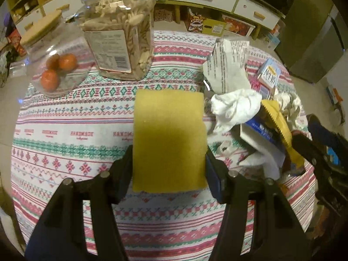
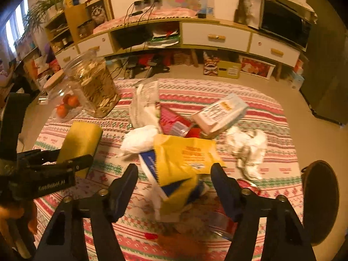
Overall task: Collect trash
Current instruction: 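Grasp the yellow sponge with the left gripper and lift it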
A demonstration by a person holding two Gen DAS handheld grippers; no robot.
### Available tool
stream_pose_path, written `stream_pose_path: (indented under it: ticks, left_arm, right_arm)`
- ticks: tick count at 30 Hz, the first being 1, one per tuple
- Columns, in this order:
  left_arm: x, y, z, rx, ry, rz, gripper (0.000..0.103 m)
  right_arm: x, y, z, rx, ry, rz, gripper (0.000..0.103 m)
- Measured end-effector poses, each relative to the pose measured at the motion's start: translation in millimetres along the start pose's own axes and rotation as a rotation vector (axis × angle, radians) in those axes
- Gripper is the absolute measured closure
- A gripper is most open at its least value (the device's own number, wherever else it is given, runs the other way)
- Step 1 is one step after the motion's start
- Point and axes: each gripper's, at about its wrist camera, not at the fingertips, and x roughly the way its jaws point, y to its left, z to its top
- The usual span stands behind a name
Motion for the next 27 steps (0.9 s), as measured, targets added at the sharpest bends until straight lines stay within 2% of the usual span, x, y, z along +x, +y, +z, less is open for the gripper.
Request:
stream_pose_path:
  ticks: [3,5,7,11,18,23,27]
  left_arm:
    - [-3.6,3.4,-5.0,0.018,0.005,0.006,0.042]
    - [-6.5,3.1,-6.8,0.025,0.006,0.006,0.042]
    - [-8.2,1.5,-8.3,0.032,0.006,0.004,0.042]
    - [-16.2,-1.7,-10.0,0.035,0.001,-0.016,0.042]
    - [-35.4,-20.2,-9.3,0.04,-0.021,-0.118,0.042]
    - [-44.3,-48.0,-10.4,0.066,-0.028,-0.184,0.042]
    - [-49.1,-78.4,-14.4,0.119,-0.037,-0.209,0.042]
  right_arm:
    - [9.9,4.9,0.2,-0.022,0.014,-0.037,0.055]
    - [14.6,2.6,0.0,-0.022,0.025,-0.048,0.078]
    - [15.4,-2.3,-0.1,-0.01,0.026,-0.041,0.09]
    - [0.4,-10.9,1.0,-0.002,-0.02,-0.032,0.095]
    - [-43.3,-40.2,3.9,0.07,-0.115,0.005,0.096]
    - [-75.4,-75.0,1.2,0.147,-0.159,0.021,0.096]
    - [-94.5,-104.2,-6.3,0.197,-0.173,0.013,0.096]
